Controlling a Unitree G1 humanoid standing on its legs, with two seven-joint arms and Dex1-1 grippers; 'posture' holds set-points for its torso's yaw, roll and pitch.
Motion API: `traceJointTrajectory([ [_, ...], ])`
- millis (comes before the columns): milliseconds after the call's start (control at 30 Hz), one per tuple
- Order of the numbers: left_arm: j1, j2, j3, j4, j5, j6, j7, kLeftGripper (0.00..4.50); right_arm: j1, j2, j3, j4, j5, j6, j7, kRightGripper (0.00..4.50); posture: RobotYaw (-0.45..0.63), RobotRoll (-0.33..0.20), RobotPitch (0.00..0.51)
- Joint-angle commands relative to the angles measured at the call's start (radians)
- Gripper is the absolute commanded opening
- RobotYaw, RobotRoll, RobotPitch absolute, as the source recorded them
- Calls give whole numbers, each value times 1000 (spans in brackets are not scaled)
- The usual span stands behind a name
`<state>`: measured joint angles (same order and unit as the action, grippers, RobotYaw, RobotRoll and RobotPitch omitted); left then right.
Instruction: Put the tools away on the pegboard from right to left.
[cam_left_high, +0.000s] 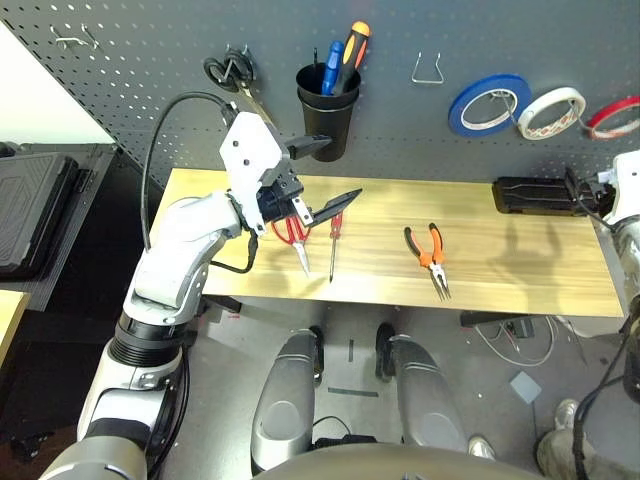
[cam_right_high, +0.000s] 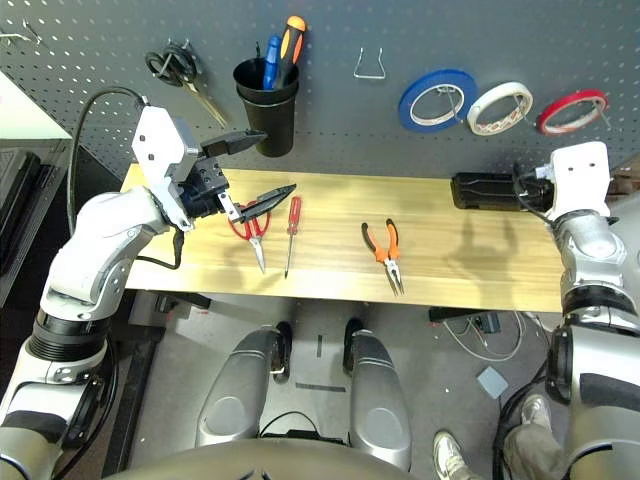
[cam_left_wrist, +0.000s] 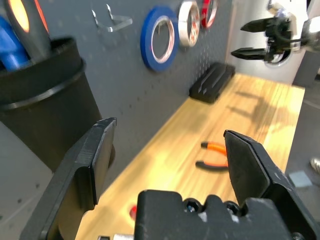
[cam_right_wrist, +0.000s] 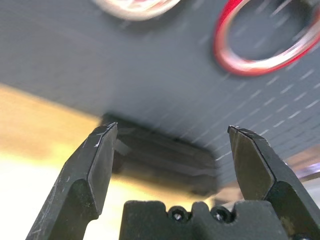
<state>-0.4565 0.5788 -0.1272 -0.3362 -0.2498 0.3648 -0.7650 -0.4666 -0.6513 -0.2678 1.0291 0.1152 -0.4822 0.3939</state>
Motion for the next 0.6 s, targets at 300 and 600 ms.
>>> traceJointTrajectory([
  [300,23,146,-139,1,94,178,-102,4500,237,106,120,-613,103,802,135,4478,152,0,252],
  [600,39,195,-173,-14,145,207,-130,4500,180,192,190,-821,148,1299,92,4478,167,0,262],
])
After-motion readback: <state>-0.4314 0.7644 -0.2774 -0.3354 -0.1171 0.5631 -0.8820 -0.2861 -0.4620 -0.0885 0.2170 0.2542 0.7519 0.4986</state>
